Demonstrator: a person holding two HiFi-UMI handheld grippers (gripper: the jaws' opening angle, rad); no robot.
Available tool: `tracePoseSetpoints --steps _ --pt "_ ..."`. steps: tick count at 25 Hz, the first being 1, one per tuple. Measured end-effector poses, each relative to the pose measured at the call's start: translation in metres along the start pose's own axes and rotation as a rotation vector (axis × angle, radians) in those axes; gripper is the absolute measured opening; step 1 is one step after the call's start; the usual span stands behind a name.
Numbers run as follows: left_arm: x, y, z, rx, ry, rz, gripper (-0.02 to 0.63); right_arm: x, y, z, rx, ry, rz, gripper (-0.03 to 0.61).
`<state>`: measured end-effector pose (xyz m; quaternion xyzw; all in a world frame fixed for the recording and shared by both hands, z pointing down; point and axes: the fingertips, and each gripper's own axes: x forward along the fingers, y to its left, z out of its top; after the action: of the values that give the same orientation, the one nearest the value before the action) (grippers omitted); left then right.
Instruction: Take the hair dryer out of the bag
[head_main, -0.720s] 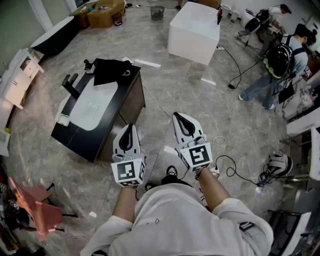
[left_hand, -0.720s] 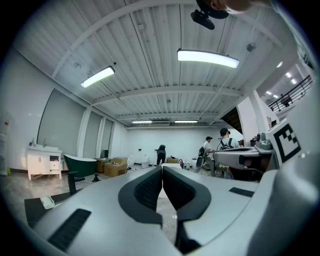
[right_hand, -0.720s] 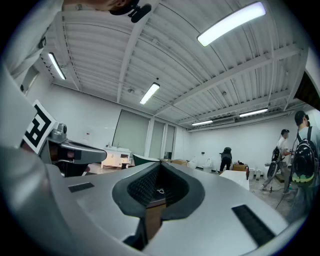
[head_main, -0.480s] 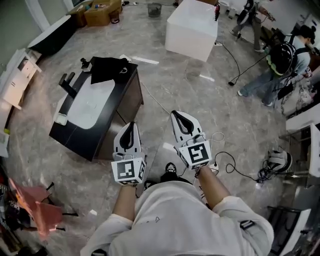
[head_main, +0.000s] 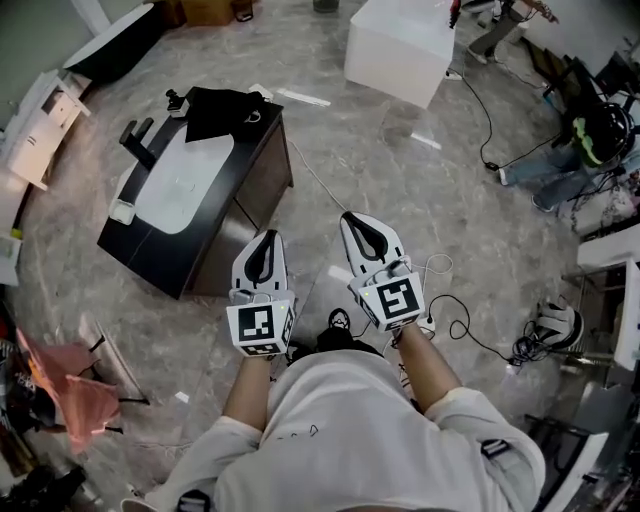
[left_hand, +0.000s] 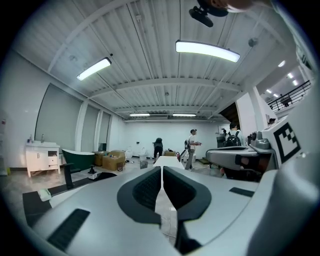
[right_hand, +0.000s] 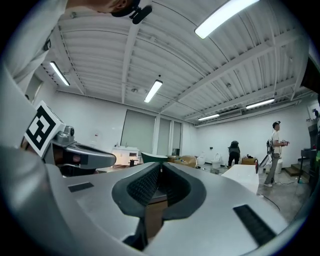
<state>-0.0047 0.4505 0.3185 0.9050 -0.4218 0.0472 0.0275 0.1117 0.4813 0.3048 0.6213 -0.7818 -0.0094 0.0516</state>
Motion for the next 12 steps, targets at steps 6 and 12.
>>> tracePoseSetpoints --steps 6,12 --pt "0.013 -0.007 -0.008 0.007 0.032 0.04 0.028 0.012 -0.01 -0.012 0.011 0.022 0.086 0.034" --pt "0.031 -0.008 -0.022 -0.01 0.075 0.085 0.078 0.03 -0.021 -0.025 0.023 0.027 0.161 0.072"
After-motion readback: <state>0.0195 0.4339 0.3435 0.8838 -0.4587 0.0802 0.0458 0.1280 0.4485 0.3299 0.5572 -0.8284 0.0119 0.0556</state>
